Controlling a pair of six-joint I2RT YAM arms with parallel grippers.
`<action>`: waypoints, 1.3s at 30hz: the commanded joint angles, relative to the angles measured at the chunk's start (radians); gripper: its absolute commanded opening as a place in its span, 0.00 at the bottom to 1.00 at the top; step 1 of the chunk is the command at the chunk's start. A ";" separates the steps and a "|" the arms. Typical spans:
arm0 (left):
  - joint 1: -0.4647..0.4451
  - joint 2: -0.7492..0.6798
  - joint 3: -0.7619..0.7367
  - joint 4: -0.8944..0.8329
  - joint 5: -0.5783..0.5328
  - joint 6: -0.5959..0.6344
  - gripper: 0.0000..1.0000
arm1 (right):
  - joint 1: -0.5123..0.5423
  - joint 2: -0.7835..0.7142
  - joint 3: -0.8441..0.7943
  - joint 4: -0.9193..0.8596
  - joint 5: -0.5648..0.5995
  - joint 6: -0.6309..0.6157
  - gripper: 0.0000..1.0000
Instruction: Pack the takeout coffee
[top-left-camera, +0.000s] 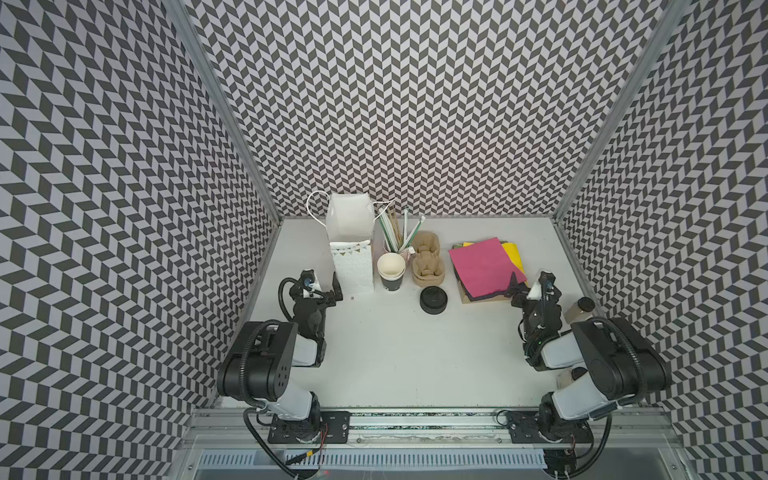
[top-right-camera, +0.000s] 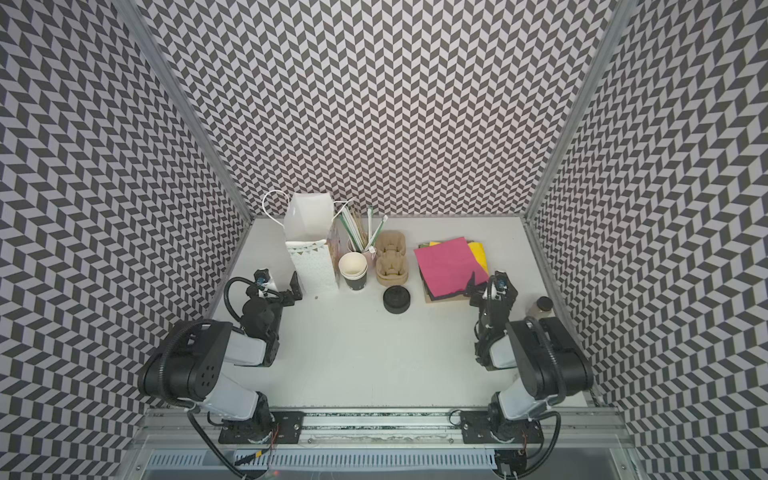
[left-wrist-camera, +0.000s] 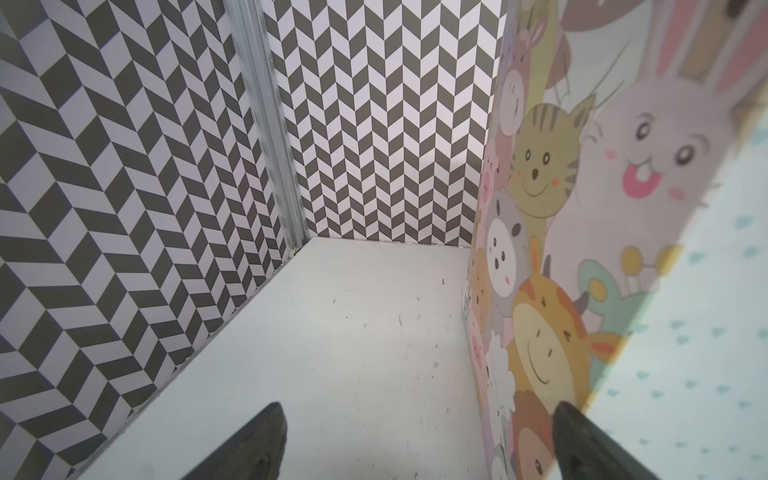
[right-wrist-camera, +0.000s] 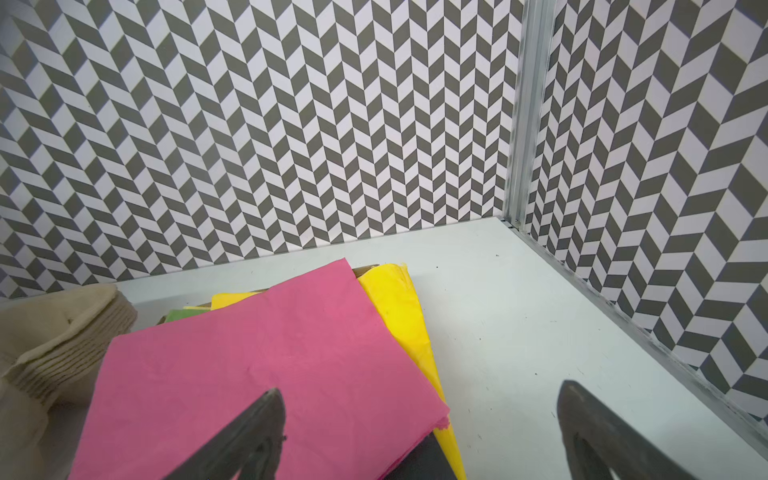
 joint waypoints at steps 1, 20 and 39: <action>0.010 -0.006 0.011 0.003 0.018 0.003 1.00 | -0.005 0.000 0.006 0.064 0.005 -0.008 0.99; 0.049 -0.011 -0.001 0.019 0.119 -0.011 1.00 | -0.003 0.000 0.007 0.062 0.005 -0.009 0.99; 0.037 -0.008 0.005 0.010 0.083 -0.006 1.00 | -0.005 0.000 0.006 0.063 0.005 -0.010 0.99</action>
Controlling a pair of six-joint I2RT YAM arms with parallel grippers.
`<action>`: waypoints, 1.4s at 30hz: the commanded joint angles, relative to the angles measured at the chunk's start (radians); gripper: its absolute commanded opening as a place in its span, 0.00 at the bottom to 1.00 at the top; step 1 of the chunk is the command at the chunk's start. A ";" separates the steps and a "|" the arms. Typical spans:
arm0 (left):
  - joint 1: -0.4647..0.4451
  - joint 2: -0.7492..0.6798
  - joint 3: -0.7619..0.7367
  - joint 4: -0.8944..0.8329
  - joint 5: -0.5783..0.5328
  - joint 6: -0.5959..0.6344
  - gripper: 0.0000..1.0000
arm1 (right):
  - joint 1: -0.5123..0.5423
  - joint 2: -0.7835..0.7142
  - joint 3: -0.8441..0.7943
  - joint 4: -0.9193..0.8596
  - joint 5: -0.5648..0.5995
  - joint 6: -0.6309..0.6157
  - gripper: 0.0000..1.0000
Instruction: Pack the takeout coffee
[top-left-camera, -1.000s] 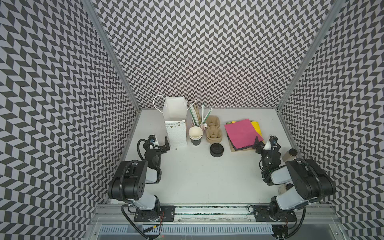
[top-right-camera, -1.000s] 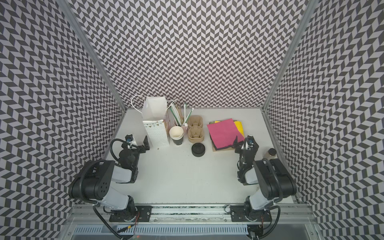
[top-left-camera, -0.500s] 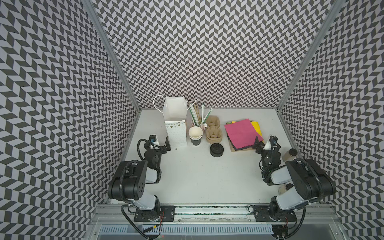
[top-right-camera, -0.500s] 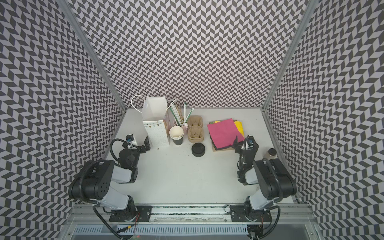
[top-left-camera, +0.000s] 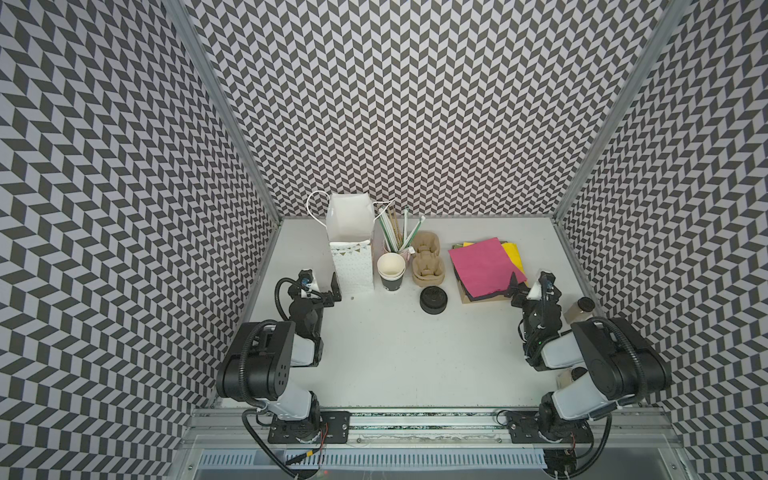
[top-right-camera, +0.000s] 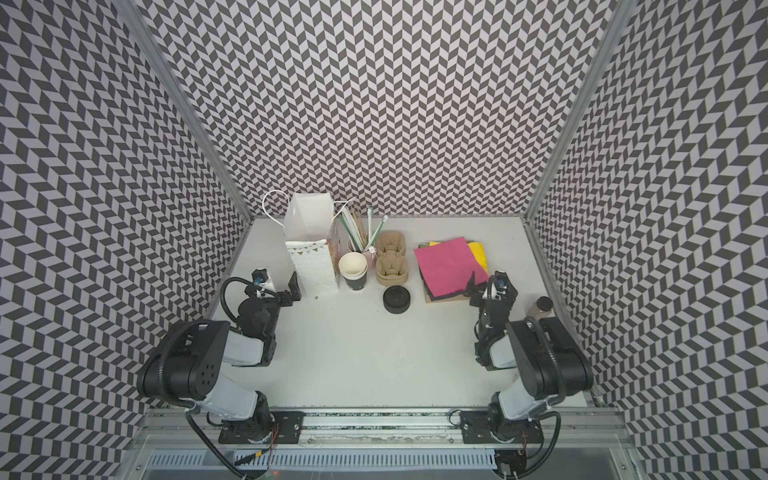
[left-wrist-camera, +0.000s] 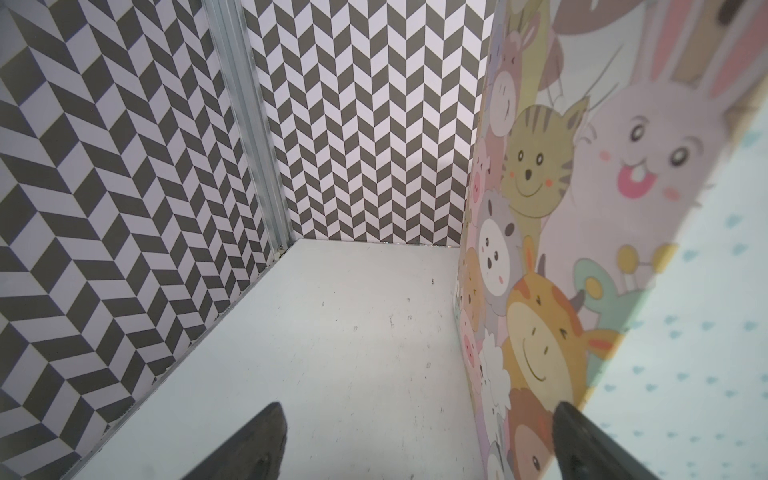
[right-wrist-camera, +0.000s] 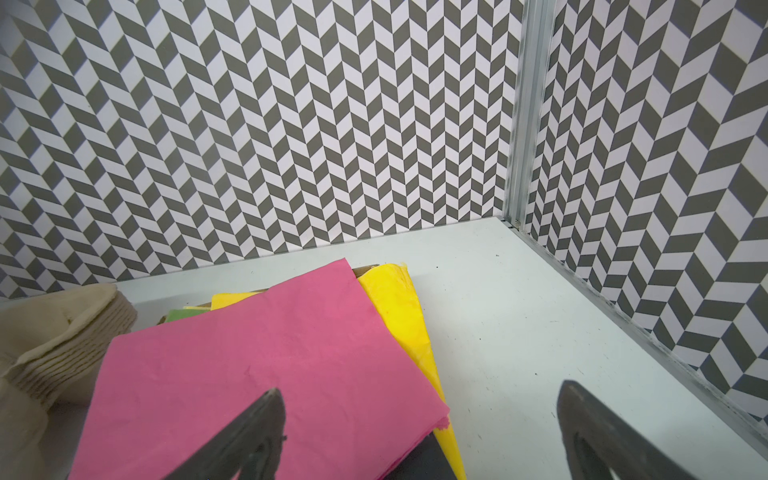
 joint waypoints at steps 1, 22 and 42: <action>-0.004 -0.011 0.003 0.013 -0.013 -0.008 1.00 | -0.005 0.000 0.005 0.066 0.005 -0.011 0.99; -0.014 -0.741 0.377 -1.327 -0.014 -0.722 1.00 | 0.081 -0.742 0.231 -0.802 -0.270 0.626 0.99; -0.181 -0.803 0.493 -1.612 0.070 -0.477 0.99 | 0.423 -0.092 0.944 -1.670 -0.191 0.300 0.96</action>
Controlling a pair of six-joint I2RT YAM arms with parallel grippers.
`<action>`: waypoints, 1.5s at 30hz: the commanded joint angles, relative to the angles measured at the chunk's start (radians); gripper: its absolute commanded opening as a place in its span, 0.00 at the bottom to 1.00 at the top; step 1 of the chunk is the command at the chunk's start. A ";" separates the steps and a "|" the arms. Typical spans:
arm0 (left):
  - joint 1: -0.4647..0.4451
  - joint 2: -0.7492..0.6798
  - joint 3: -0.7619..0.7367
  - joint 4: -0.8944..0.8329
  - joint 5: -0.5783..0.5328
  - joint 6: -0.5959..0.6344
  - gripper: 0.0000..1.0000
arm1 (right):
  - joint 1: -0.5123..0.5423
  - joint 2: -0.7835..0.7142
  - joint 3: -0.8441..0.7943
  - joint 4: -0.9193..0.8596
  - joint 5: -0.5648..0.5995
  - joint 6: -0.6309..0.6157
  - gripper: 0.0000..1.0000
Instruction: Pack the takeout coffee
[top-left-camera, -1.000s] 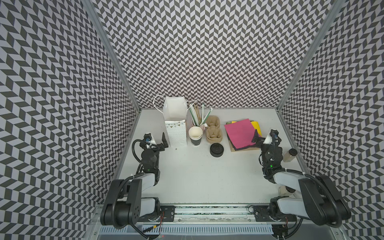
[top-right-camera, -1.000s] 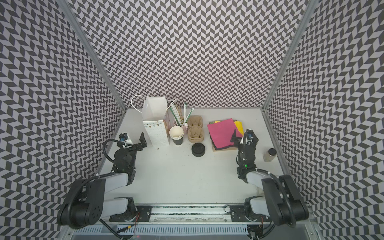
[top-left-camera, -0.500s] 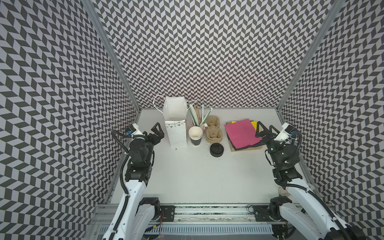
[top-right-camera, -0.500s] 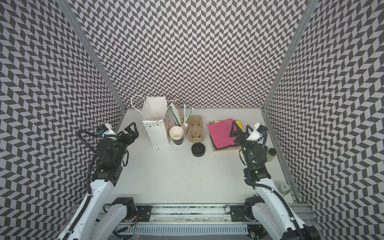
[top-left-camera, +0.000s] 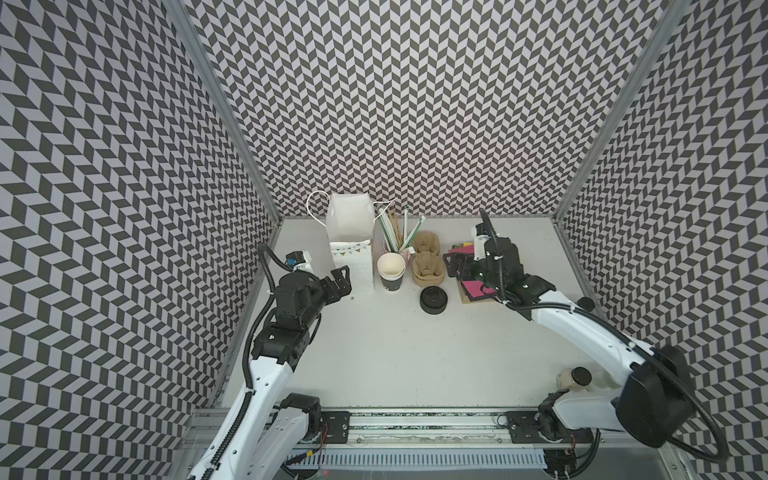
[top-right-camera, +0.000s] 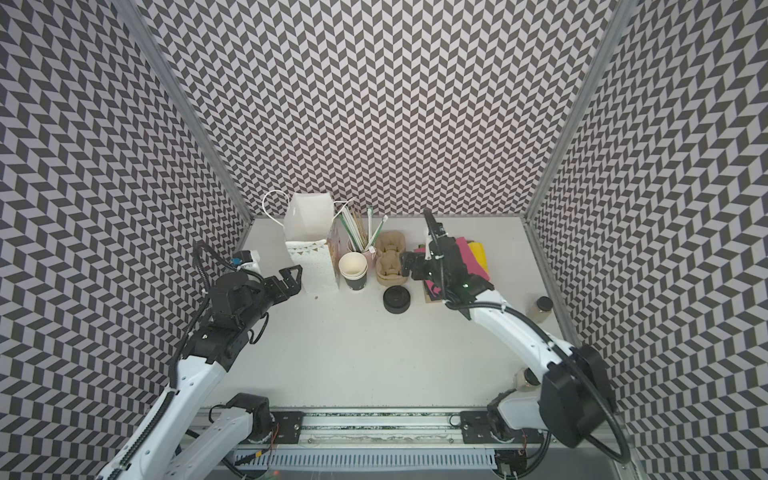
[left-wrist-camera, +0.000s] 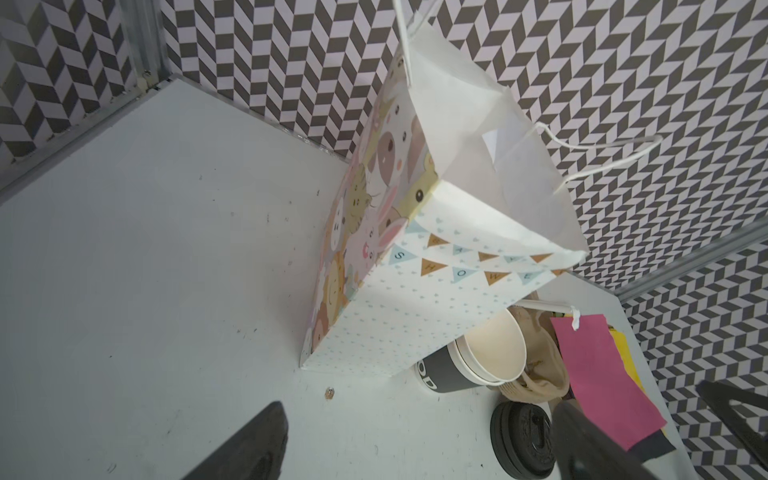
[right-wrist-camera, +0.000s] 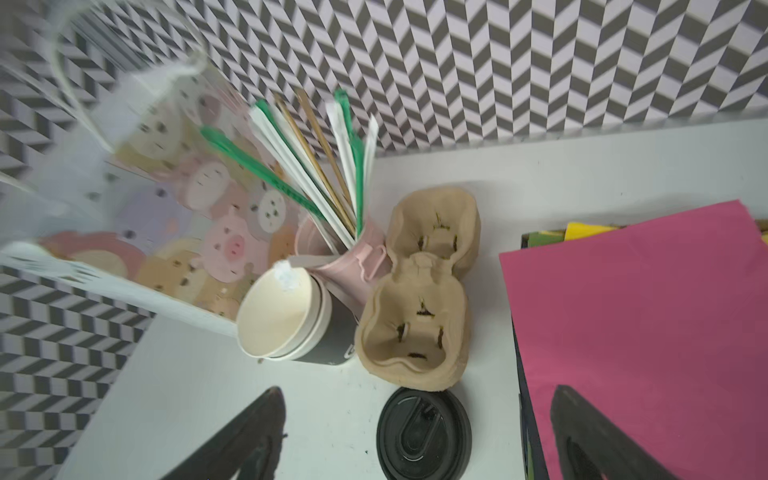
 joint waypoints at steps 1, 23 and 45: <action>-0.003 -0.040 0.008 -0.034 -0.010 0.031 0.99 | 0.009 0.092 0.097 -0.135 0.053 -0.038 0.96; -0.140 0.114 0.044 -0.059 -0.020 -0.029 0.88 | 0.066 0.117 0.163 -0.161 0.089 -0.053 0.96; -0.376 0.661 0.387 -0.145 -0.260 -0.185 0.64 | 0.092 -0.236 0.019 -0.122 0.037 -0.101 0.97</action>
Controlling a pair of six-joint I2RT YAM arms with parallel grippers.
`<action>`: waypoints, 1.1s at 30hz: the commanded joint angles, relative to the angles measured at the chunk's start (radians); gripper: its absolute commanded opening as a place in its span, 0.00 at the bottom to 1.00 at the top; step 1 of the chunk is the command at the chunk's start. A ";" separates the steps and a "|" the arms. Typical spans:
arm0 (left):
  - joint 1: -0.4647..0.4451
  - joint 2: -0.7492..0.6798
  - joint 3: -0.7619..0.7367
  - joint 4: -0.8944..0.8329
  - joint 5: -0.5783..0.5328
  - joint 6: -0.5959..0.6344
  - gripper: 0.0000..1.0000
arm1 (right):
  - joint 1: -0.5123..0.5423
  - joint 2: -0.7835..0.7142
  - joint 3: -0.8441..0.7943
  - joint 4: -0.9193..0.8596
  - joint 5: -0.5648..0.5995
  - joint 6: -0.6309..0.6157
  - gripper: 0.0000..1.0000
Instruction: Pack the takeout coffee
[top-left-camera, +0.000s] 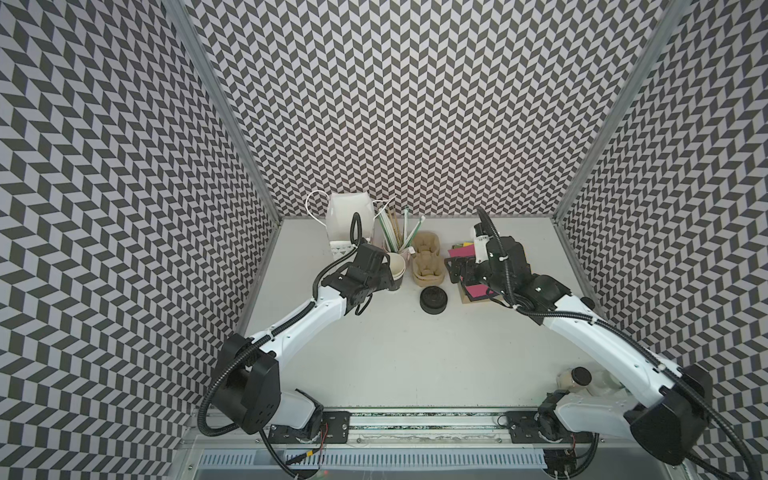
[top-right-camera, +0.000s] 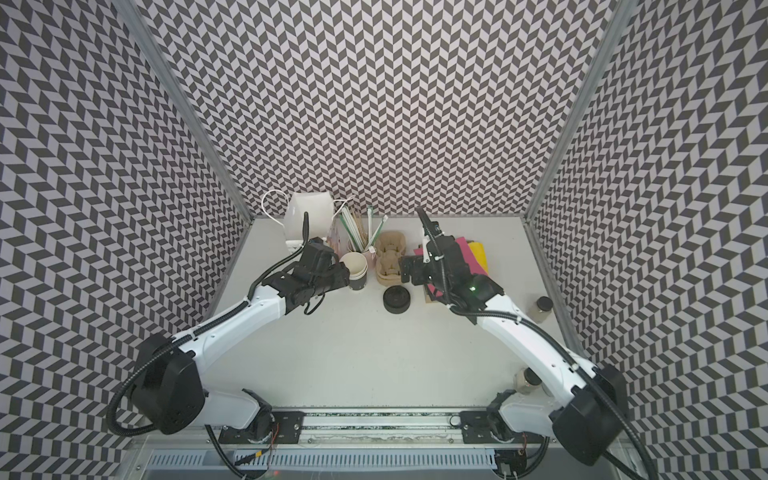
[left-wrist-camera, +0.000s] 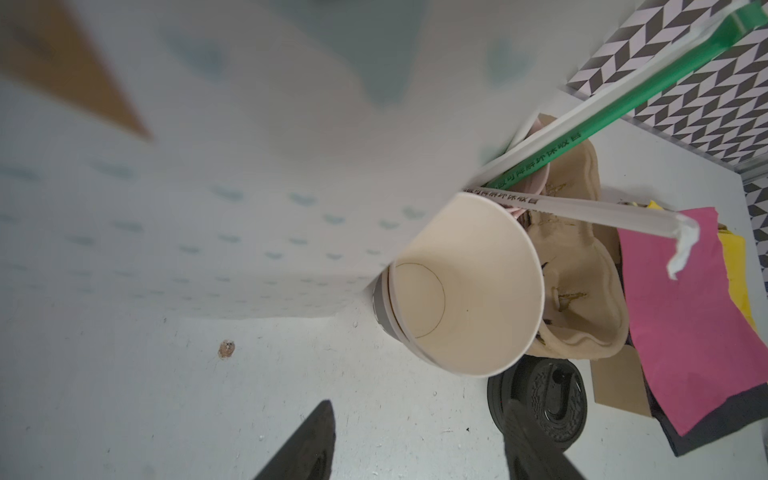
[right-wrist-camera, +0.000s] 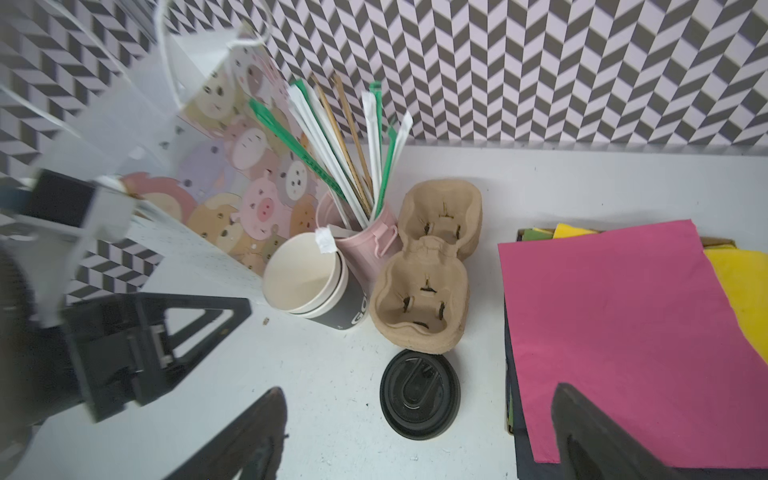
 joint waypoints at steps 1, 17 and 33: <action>-0.014 0.022 0.034 -0.013 -0.057 -0.032 0.63 | 0.010 -0.065 -0.038 0.056 -0.019 -0.027 0.97; -0.023 0.153 0.141 -0.039 -0.170 -0.054 0.45 | 0.021 -0.169 -0.113 0.109 -0.044 -0.039 0.98; -0.023 0.191 0.152 -0.031 -0.194 -0.056 0.24 | 0.028 -0.182 -0.124 0.119 -0.044 -0.041 0.98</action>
